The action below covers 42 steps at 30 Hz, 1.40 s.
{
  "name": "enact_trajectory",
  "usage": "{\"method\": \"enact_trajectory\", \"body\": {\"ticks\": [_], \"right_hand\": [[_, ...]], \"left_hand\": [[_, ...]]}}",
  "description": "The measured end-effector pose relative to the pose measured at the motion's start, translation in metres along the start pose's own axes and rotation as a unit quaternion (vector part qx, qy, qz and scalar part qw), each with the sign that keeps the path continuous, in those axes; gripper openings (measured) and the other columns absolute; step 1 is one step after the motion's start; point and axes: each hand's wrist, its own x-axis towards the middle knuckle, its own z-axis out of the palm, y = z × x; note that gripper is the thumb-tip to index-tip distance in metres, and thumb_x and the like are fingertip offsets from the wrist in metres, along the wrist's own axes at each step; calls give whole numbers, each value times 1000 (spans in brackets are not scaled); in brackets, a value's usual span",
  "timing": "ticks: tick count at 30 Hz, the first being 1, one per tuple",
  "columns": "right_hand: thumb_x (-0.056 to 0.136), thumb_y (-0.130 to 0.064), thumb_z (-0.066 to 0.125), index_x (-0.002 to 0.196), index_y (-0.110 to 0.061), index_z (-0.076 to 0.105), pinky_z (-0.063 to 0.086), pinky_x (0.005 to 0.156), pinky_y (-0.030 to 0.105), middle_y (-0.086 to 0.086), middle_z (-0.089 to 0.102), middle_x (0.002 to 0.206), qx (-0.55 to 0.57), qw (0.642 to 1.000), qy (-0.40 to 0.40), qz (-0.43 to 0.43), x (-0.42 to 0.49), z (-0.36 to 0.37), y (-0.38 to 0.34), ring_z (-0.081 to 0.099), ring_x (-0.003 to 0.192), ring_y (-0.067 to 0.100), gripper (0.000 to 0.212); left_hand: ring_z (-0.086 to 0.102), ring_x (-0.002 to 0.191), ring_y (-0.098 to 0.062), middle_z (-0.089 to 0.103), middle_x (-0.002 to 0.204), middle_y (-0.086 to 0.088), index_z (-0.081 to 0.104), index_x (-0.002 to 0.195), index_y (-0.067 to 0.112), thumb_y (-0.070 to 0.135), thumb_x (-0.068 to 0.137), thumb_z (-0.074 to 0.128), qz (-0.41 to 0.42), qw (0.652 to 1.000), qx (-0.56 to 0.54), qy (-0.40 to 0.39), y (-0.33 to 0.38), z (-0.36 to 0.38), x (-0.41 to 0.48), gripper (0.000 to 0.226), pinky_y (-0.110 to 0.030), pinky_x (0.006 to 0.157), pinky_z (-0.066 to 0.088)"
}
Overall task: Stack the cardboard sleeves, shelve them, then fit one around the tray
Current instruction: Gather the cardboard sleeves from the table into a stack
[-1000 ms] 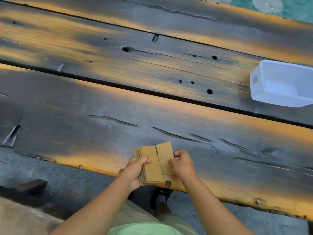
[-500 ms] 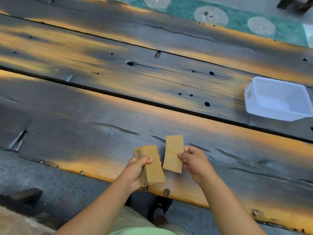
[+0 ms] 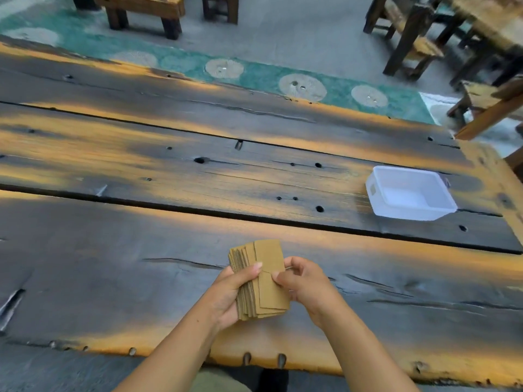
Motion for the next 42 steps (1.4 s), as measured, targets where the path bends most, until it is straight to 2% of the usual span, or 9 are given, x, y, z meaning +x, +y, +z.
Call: {"method": "enact_trajectory", "body": {"ticks": [4,9,13,16,20,23,29,36,42], "right_hand": [[90,-15,71,107,-7,56,53,77,43,11,56,86,-39,999,36,-13,-10,17,-12,61,83,23,25],[86,-29,76,115,-12,54,54,94,54,6,48,89,-80,995,61,-12,-15,34,-25,57,86,20,40],[84,-37,76,119,-17,51,57,94,54,5,53,96,-68,992,110,6,-14,57,-30,67,97,26,47],[90,-37,71,117,-10,56,63,82,49,11,69,105,124,984,120,41,-17,82,-23,72,95,26,41],[82,-33,73,116,-8,68,60,82,48,18,76,105,425,903,20,67,-25,116,-9,75,91,33,43],[77,-30,73,117,-9,69,55,91,48,17,78,103,488,870,40,57,-25,131,-9,72,94,33,46],[95,-15,60,129,-2,60,56,88,46,26,72,120,545,835,61,36,-22,130,-17,66,116,38,37],[80,-9,65,133,-5,57,55,91,49,26,69,125,524,851,13,-35,-16,102,-15,64,118,39,54],[87,-4,68,124,-9,59,53,94,50,21,71,119,318,937,62,-132,-8,60,-21,68,103,30,39]], "left_hand": [[78,82,-37,78,98,-27,76,102,6,15,57,89,-17,999,3,-49,22,3,-1,47,-48,61,63],[77,77,-33,77,96,-25,67,117,4,15,71,80,-14,997,52,-51,47,2,-8,48,-47,62,63],[74,59,-27,75,69,-16,65,102,5,-1,89,63,21,997,70,10,58,-5,-7,14,-43,51,61],[73,59,-24,73,67,-11,65,93,8,-2,92,57,71,995,65,39,69,-8,-2,14,-40,54,62],[69,64,-22,70,73,-11,66,99,6,1,84,65,149,986,51,45,79,-9,-3,16,-34,57,60],[67,73,-29,68,82,-16,66,107,0,12,69,71,179,980,66,59,75,-6,-9,40,-41,67,59],[74,80,-28,76,86,-13,76,95,17,17,62,81,186,979,70,44,67,-9,-16,34,-42,73,61],[73,96,-26,77,103,-14,73,111,17,25,62,86,159,986,50,-4,62,-5,-25,51,-36,77,60],[67,112,-22,74,119,-6,62,129,19,58,48,93,109,984,136,-25,68,-5,-30,95,-51,90,57]]}}
